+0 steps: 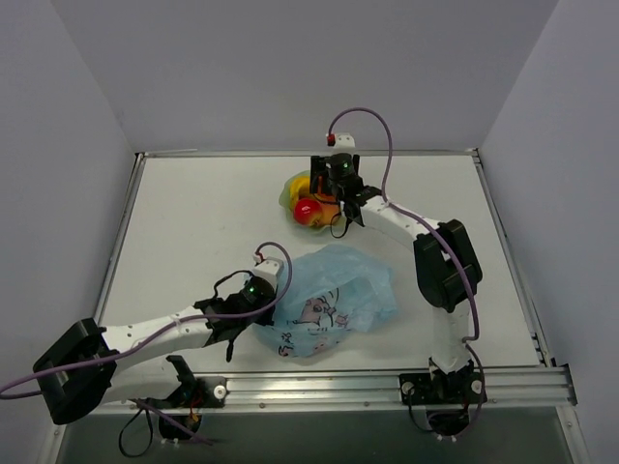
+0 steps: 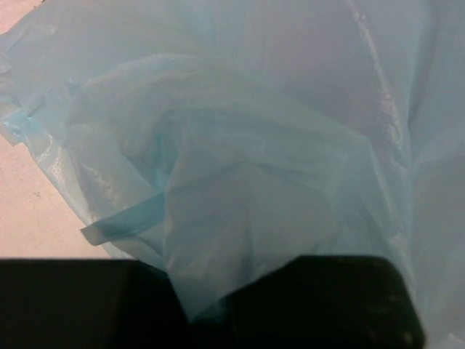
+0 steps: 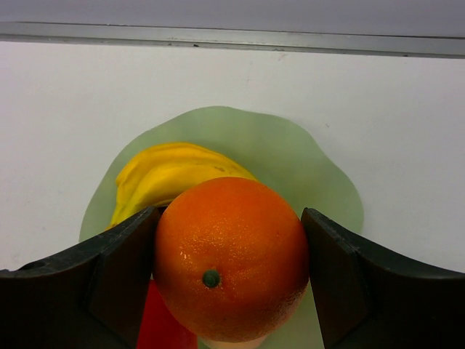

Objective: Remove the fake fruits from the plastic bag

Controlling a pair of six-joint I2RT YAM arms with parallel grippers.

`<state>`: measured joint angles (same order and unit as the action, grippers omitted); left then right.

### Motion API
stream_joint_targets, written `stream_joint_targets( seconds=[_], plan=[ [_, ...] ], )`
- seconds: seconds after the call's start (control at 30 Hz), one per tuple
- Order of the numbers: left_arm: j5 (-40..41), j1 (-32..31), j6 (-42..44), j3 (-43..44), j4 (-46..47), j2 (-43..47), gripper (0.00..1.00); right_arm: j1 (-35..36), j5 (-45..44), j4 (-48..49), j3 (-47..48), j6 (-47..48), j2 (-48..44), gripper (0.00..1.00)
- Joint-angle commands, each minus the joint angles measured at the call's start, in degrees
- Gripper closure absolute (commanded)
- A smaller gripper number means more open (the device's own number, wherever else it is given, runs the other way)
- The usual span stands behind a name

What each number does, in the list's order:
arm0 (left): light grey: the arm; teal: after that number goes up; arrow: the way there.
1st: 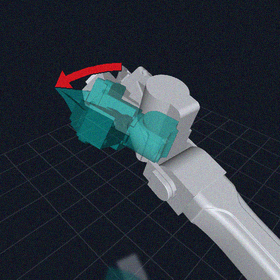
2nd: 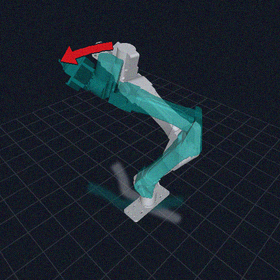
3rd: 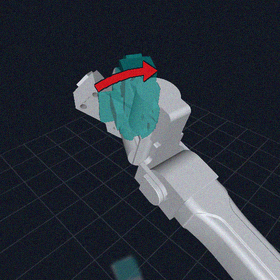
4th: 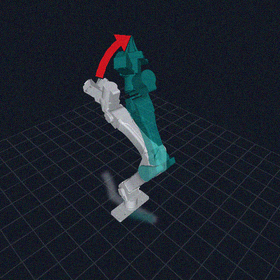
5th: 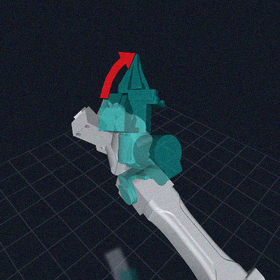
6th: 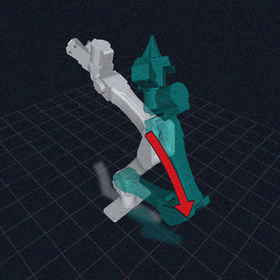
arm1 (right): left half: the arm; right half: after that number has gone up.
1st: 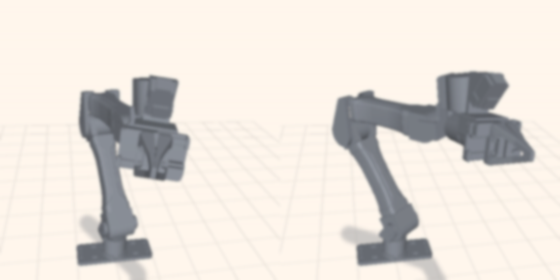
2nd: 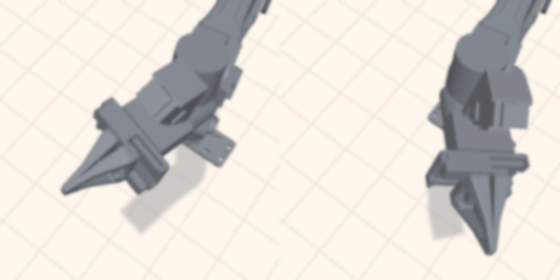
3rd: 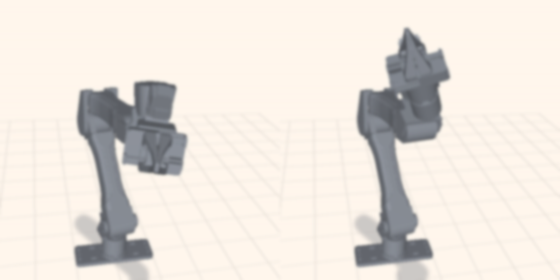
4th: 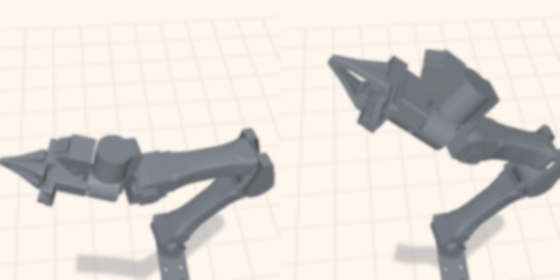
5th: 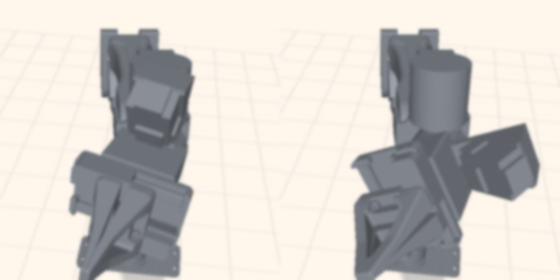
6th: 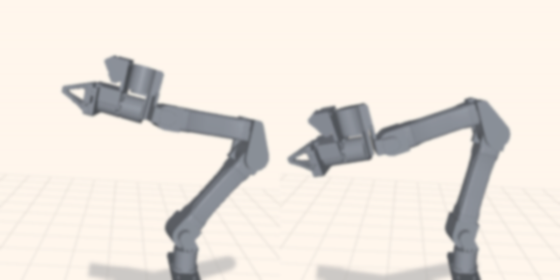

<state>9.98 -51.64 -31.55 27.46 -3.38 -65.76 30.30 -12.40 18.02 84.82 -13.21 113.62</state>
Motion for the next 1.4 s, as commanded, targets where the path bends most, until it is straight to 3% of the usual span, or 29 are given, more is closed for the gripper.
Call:
stream_joint_targets(
  seconds=[0.0,0.23,0.7,1.1,1.37],
  plan=[
    [-0.9,0.1,2.5,2.9,2.4,0.4,0.98,-0.5,2.3,2.9,3.2,-0.9,0.6,0.55],
    [-1.8,0.4,1.4,2.6,6.1,-0.3,0.98,-0.9,1.0,3.9,2.5,-2.4,2.3,0.49],
    [-1.3,0.6,-0.4,2.1,7.6,-0.3,0.98,-1.0,4.3,2.9,2.4,-4.2,2.7,0.13],
    [0.0,0.6,-1.8,1.1,7.2,2.2,0.98,-1.6,4.3,1.4,-0.1,-4.6,-1.7,0.07],
    [2.8,0.8,-3.5,2.5,5.6,7.5,0.98,-1.6,6.0,0.1,-4.2,-5.5,-17.1,0.0]
  ],
)
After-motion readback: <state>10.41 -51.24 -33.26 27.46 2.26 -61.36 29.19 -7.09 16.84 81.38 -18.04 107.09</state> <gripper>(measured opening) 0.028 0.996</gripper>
